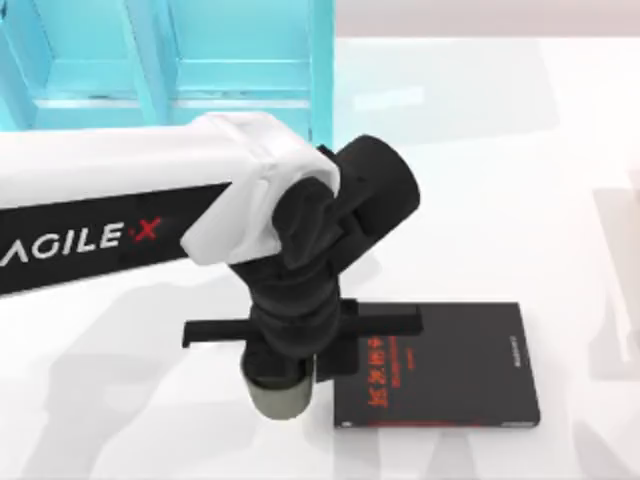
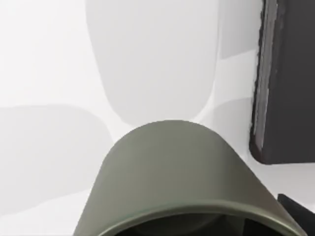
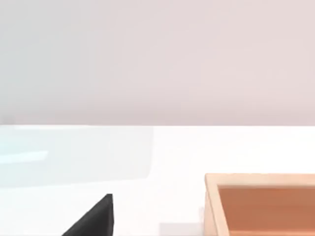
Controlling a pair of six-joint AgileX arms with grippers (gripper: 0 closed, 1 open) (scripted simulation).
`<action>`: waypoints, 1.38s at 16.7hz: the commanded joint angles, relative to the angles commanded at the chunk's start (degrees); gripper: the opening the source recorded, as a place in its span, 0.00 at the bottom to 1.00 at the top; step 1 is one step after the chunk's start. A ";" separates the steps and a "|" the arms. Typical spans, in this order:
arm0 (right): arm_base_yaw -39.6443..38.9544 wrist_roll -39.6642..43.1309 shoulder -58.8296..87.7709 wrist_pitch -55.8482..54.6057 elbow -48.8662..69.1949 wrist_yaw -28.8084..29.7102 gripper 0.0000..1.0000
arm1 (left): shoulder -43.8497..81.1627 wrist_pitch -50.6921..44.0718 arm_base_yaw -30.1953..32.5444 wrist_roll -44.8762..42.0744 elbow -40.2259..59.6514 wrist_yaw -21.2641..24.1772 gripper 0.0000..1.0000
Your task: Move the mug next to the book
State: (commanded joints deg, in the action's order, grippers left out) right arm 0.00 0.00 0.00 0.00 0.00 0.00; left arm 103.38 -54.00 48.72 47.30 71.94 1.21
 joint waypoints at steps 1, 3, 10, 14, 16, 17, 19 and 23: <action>0.00 0.00 0.00 0.00 0.00 0.00 1.00 | 0.40 1.57 -0.09 -0.09 -1.50 0.00 0.00; 0.00 0.00 0.00 0.00 0.00 0.00 1.00 | 0.82 2.88 -0.17 -0.13 -2.77 -0.01 0.00; 0.00 0.00 0.00 0.00 0.00 0.00 1.00 | 0.82 2.88 -0.17 -0.13 -2.77 -0.01 0.30; 0.00 0.00 0.00 0.00 0.00 0.00 1.00 | 0.82 2.88 -0.17 -0.13 -2.77 -0.01 0.60; 0.00 0.00 0.00 0.00 0.00 0.00 1.00 | 0.82 2.88 -0.17 -0.13 -2.77 -0.01 0.75; 0.00 0.00 0.00 0.00 0.00 0.00 1.00 | 0.82 2.88 -0.17 -0.13 -2.77 -0.01 0.83; 0.00 0.00 0.00 0.00 0.00 0.00 1.00 | 0.82 2.88 -0.17 -0.13 -2.77 -0.01 0.98; 0.00 0.00 0.00 0.00 0.00 0.00 1.00 | 0.82 2.88 -0.17 -0.13 -2.77 -0.01 1.00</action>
State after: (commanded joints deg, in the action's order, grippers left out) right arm 0.00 0.00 0.00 0.00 0.00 0.00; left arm 104.20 -51.12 48.56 47.17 69.17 1.20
